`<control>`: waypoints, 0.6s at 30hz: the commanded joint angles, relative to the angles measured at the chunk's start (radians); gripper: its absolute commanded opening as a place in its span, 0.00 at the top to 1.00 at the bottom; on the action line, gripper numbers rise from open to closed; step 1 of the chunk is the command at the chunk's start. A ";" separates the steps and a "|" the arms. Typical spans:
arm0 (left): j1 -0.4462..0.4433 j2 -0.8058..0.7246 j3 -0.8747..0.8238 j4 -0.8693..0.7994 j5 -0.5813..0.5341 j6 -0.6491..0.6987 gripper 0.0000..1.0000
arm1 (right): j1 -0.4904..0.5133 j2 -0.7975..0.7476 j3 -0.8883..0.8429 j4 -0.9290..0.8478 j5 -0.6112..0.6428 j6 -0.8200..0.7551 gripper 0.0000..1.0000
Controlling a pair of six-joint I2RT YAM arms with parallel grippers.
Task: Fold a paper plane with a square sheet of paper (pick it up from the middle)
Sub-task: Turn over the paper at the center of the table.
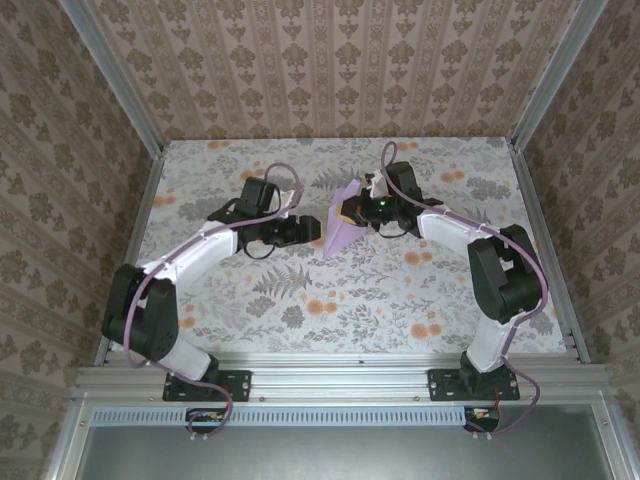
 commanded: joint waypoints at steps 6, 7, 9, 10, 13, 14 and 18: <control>-0.002 -0.119 -0.179 0.329 0.110 -0.322 0.27 | -0.004 -0.053 0.019 0.144 -0.050 0.118 1.00; -0.004 -0.125 -0.192 0.360 0.105 -0.344 0.26 | -0.004 -0.054 0.016 0.163 -0.052 0.131 1.00; -0.008 -0.129 -0.212 0.414 0.103 -0.381 0.24 | -0.002 -0.057 0.010 0.184 -0.057 0.147 1.00; -0.011 -0.124 -0.214 0.431 0.109 -0.395 0.24 | -0.003 -0.059 0.006 0.197 -0.059 0.157 1.00; -0.015 -0.112 -0.225 0.488 0.119 -0.433 0.25 | -0.003 -0.064 0.001 0.225 -0.063 0.178 1.00; -0.017 -0.105 -0.228 0.513 0.125 -0.449 0.25 | -0.003 -0.065 -0.003 0.236 -0.066 0.187 1.00; -0.020 -0.061 -0.234 0.649 0.161 -0.545 0.31 | 0.000 -0.070 -0.015 0.268 -0.069 0.209 1.00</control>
